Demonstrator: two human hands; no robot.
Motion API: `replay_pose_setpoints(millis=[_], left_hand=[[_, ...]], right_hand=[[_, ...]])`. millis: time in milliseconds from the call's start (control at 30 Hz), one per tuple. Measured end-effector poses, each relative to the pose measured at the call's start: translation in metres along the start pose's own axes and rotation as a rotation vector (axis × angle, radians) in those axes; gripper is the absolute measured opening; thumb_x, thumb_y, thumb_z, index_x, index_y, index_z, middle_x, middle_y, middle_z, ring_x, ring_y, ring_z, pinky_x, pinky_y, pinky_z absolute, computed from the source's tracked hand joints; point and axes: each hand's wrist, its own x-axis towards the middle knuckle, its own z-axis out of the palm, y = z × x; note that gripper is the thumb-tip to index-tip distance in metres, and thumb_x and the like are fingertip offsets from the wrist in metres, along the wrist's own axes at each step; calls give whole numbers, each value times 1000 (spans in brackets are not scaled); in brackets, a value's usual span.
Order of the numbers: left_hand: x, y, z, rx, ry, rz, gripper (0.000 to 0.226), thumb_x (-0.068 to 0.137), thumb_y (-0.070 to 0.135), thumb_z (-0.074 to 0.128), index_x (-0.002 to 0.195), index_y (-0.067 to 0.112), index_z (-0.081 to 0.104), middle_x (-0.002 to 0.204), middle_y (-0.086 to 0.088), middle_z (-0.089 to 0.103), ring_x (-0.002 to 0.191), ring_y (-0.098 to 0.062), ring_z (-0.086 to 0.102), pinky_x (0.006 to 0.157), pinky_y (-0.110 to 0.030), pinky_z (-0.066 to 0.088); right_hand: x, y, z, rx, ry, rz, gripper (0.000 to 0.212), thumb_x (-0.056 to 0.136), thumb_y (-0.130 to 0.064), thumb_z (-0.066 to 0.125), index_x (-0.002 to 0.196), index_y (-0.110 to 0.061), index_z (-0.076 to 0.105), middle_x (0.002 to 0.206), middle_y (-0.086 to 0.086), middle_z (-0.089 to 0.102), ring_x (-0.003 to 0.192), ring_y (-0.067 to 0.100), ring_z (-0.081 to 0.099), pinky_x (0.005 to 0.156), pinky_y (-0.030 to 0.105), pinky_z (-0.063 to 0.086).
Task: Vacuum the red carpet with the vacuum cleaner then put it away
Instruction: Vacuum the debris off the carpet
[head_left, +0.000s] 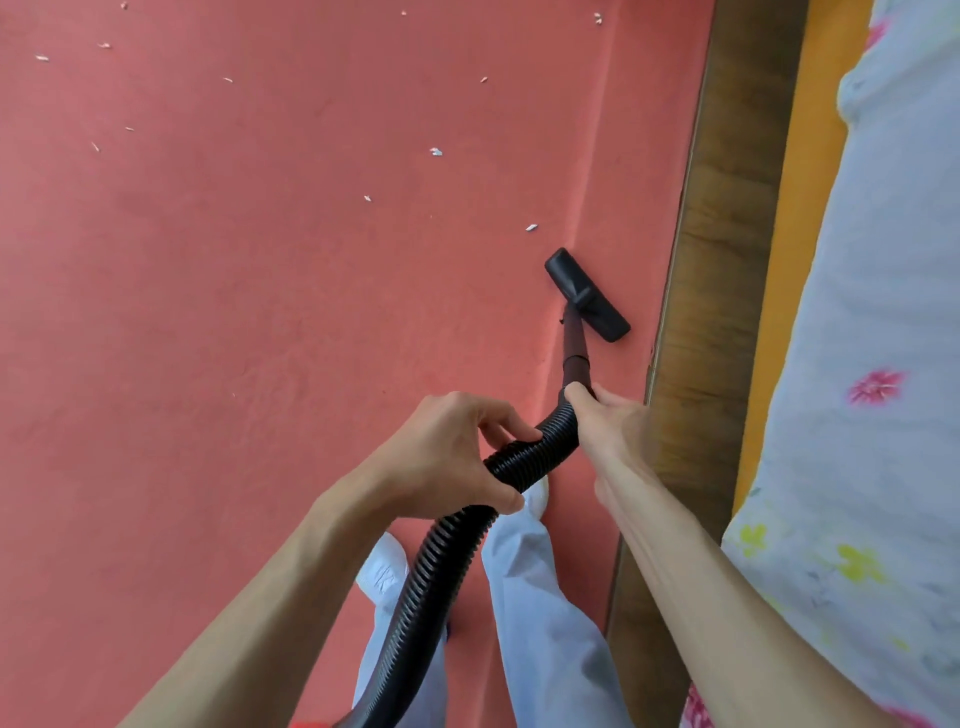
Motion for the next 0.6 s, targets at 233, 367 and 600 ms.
replay_pose_setpoints(millis=[233, 367, 600], left_hand=[[14, 13, 35, 23, 100, 22, 52, 67, 9, 77, 114, 31, 71, 105, 11, 72, 54, -2, 63, 53, -18, 53], [2, 21, 24, -40, 108, 57, 52, 67, 7, 80, 111, 33, 72, 101, 12, 71, 60, -17, 68, 54, -18, 53], [-12, 5, 30, -33, 124, -25, 50, 68, 14, 80, 111, 35, 68, 102, 12, 69, 60, -12, 68, 54, -19, 53]], right_hand=[[27, 4, -14, -5, -5, -8, 22, 86, -25, 64, 102, -13, 72, 76, -6, 61, 78, 15, 57, 74, 31, 50], [27, -14, -32, -16, -55, -58, 16, 82, -25, 66, 84, -12, 75, 65, -5, 57, 62, 13, 50, 59, 27, 40], [11, 5, -6, -57, -109, -17, 18, 79, -25, 64, 79, -8, 69, 60, -4, 53, 59, 15, 47, 56, 26, 36]])
